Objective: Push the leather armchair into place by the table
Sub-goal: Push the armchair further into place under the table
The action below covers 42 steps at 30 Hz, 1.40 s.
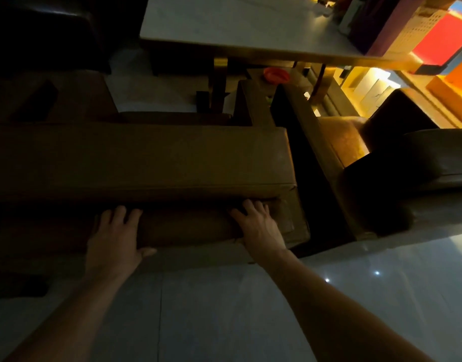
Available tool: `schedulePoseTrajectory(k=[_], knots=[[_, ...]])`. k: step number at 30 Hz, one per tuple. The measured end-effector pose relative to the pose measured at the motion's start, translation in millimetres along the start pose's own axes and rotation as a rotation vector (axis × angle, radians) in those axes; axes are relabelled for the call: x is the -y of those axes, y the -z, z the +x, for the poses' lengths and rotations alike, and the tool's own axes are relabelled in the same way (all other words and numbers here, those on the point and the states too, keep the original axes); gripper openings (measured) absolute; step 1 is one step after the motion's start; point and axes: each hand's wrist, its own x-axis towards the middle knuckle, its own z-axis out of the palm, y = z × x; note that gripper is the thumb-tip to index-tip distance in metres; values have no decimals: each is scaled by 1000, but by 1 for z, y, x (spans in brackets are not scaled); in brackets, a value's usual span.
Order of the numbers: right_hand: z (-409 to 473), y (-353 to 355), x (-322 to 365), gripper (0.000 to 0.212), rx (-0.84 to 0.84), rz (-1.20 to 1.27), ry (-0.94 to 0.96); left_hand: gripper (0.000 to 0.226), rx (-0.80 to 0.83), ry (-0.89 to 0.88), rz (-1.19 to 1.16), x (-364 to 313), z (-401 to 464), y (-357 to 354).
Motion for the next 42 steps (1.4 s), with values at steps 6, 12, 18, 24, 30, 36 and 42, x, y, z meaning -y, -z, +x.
schedulePoseTrajectory(k=[6, 12, 18, 24, 30, 36, 42], knots=[[-2, -5, 1, 77, -63, 15, -45, 90, 0, -27, -25, -1, -4, 11], [1, -4, -4, 78, -31, 42, -37, 88, -22, -20, 8, -3, -6, 8], [8, -5, -15, 82, -58, -2, -61, 90, -50, -42, 14, -14, 0, 8], [8, -7, -19, 84, -51, -76, -49, 95, 13, -30, -2, -20, 3, 11], [3, 1, -10, 85, 7, -37, -65, 93, 108, -10, -43, -22, 6, 22], [-3, 2, -6, 86, 49, -4, -74, 94, 189, -10, -50, -20, 9, 28], [-5, 6, -10, 91, 114, -17, -50, 95, 223, 9, -62, -22, 10, 28]])
